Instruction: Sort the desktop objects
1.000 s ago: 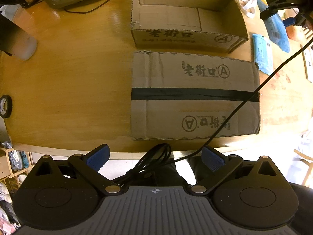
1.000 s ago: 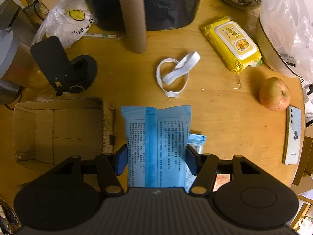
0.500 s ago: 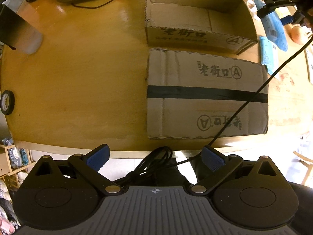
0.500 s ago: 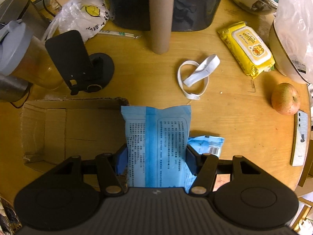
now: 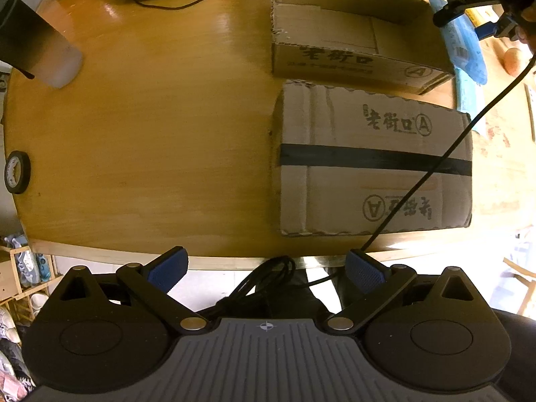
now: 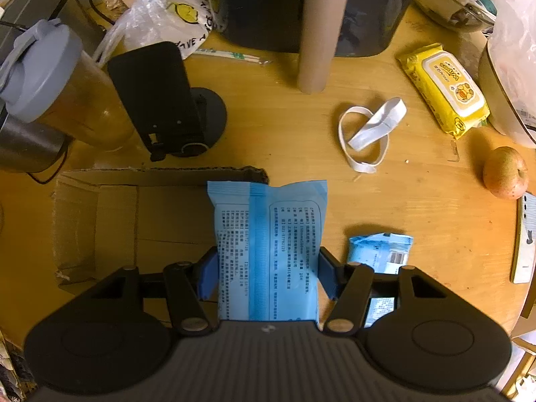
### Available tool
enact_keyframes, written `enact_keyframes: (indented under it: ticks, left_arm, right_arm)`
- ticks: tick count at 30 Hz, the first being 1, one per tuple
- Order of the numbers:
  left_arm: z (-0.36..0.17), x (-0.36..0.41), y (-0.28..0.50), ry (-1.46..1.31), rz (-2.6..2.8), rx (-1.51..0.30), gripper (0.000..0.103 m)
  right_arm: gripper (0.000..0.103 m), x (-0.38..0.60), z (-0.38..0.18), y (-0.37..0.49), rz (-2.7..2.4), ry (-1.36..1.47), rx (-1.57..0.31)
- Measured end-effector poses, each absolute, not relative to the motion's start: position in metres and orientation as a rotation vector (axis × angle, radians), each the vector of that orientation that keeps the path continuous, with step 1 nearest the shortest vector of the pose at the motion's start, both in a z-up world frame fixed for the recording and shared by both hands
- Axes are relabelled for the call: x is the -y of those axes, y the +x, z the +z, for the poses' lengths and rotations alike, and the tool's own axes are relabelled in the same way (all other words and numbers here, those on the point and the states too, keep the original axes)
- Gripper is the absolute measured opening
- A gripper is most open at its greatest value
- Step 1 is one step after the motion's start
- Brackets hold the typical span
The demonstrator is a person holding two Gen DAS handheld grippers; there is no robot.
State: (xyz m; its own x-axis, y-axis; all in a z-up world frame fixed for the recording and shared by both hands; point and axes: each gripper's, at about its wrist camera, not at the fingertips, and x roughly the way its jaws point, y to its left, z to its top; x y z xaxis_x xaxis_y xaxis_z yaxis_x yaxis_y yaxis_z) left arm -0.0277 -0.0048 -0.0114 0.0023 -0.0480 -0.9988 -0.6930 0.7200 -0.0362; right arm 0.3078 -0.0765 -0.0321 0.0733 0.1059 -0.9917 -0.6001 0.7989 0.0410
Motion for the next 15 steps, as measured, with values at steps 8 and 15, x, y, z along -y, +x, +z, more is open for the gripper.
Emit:
enact_keyframes:
  ticks: [8, 15]
  left_arm:
    - [-0.013, -0.005, -0.039, -0.644, 0.571, -1.503, 0.103]
    - [-0.014, -0.012, -0.045, -0.649, 0.576, -1.504, 0.103]
  right_arm:
    - [0.059, 0.062, -0.032, 0.299, 0.56, -0.429, -1.405]
    - [0.059, 0.05, -0.033, 0.291, 0.568, -0.427, -1.405]
